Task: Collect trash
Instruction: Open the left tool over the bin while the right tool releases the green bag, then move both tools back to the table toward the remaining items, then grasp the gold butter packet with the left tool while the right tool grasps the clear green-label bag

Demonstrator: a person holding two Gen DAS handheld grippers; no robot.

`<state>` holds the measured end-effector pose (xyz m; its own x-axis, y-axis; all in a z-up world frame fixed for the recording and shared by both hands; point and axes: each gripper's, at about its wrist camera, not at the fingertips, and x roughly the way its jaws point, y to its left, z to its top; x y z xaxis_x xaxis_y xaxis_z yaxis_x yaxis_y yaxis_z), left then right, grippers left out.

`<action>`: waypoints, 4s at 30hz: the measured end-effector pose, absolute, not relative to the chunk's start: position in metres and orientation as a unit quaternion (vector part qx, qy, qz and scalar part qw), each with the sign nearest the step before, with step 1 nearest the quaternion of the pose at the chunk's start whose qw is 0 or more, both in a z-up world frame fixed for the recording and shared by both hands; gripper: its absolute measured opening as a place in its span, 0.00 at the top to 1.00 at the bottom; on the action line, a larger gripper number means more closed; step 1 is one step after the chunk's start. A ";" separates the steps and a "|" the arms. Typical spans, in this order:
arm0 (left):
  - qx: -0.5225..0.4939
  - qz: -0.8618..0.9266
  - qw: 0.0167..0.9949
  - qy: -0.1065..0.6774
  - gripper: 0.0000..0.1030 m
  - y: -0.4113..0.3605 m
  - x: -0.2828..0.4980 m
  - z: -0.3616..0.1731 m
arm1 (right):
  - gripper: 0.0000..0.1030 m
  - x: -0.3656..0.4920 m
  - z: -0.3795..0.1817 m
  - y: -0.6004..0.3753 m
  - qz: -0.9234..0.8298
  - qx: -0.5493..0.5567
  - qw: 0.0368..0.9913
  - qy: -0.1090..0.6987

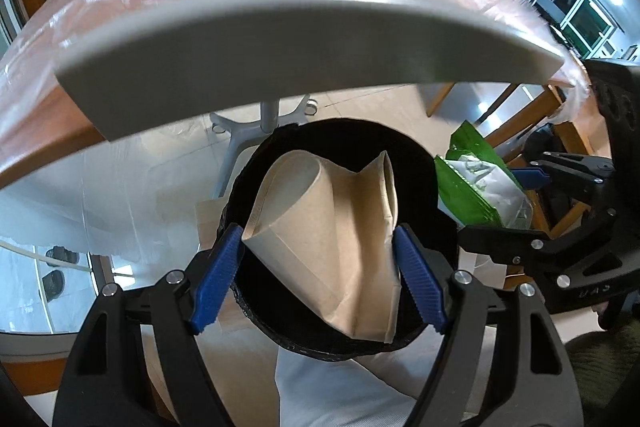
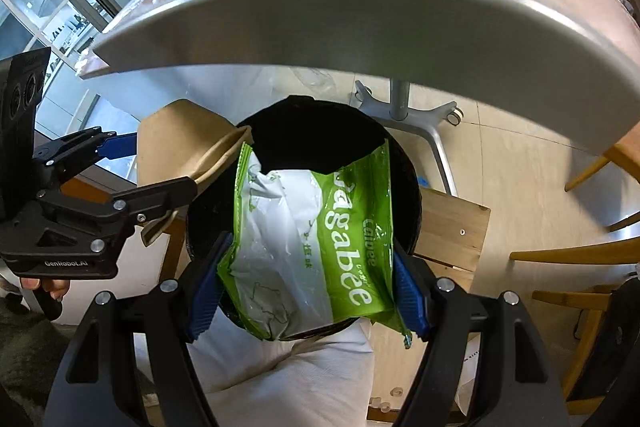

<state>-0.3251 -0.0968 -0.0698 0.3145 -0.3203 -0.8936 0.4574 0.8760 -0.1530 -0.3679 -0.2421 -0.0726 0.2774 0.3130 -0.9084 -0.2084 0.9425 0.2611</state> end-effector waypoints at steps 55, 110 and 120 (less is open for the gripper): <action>0.114 -0.295 0.854 0.413 0.12 -0.106 -0.335 0.043 | 0.14 -0.351 0.064 -0.289 0.118 0.032 0.897 0.424; 0.159 -0.318 0.825 0.438 0.64 -0.177 -0.181 0.018 | 0.57 -0.198 0.030 -0.303 0.136 0.125 0.863 0.470; 0.141 -0.303 0.835 0.437 0.64 -0.163 -0.192 0.023 | 0.58 -0.218 0.033 -0.305 0.135 0.133 0.865 0.465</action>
